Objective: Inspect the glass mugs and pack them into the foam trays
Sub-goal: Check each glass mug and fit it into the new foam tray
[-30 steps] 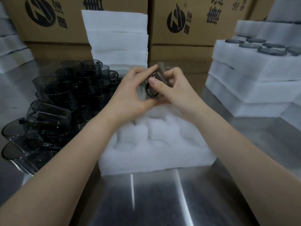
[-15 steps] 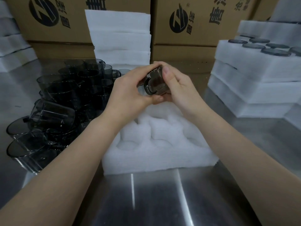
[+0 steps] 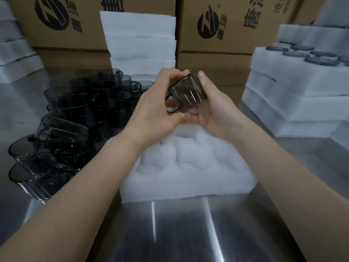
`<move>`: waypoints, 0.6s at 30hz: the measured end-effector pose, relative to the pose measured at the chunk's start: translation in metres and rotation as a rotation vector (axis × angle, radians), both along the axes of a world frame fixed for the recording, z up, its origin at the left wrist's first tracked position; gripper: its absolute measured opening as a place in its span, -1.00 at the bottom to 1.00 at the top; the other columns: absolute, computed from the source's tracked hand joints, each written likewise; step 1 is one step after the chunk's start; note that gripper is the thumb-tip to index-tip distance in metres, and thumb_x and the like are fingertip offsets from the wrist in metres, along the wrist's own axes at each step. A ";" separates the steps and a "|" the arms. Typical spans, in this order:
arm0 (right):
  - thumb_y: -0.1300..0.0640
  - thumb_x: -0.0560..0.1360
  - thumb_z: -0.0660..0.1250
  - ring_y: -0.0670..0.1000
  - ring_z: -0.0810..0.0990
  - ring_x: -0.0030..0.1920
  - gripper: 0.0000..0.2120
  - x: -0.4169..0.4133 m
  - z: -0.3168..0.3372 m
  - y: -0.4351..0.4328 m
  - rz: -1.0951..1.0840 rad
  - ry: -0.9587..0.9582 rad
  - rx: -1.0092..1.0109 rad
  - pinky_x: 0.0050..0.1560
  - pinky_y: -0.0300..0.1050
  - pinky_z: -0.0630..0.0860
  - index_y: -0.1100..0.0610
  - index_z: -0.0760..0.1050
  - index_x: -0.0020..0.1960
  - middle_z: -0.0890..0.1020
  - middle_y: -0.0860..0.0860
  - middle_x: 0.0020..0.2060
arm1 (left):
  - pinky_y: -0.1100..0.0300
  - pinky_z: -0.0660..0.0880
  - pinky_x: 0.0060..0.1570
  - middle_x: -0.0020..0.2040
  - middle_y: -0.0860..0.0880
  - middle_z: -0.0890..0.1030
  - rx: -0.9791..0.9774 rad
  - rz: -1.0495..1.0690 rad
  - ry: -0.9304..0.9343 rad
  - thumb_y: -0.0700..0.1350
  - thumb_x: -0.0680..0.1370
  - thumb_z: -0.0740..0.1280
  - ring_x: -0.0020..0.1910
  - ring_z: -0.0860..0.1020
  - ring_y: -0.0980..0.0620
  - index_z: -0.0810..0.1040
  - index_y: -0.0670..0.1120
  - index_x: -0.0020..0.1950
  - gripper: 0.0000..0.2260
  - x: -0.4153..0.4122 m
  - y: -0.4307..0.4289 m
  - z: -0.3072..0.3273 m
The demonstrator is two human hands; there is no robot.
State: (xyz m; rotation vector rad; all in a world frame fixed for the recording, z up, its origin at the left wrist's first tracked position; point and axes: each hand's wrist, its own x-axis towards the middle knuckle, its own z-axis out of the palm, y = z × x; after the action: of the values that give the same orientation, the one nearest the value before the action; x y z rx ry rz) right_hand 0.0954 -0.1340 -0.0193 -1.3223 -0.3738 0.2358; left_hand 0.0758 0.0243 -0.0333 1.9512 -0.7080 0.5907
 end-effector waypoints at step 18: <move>0.04 0.64 0.16 0.12 0.58 0.12 -0.60 0.006 0.001 -0.005 -0.056 0.008 0.162 -0.02 -0.02 0.60 0.32 0.46 0.30 0.58 0.24 0.15 | 0.05 0.39 0.37 0.34 0.01 0.50 0.032 0.022 -0.191 -0.31 0.34 0.53 0.36 0.45 0.09 0.43 -0.06 0.36 -0.37 0.002 0.003 -0.002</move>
State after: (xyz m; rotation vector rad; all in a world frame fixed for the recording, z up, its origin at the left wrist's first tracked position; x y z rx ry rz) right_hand 0.1010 -0.1385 -0.0188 -1.1706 -0.3418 0.1603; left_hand 0.0776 0.0272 -0.0350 1.9518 -0.8192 0.7910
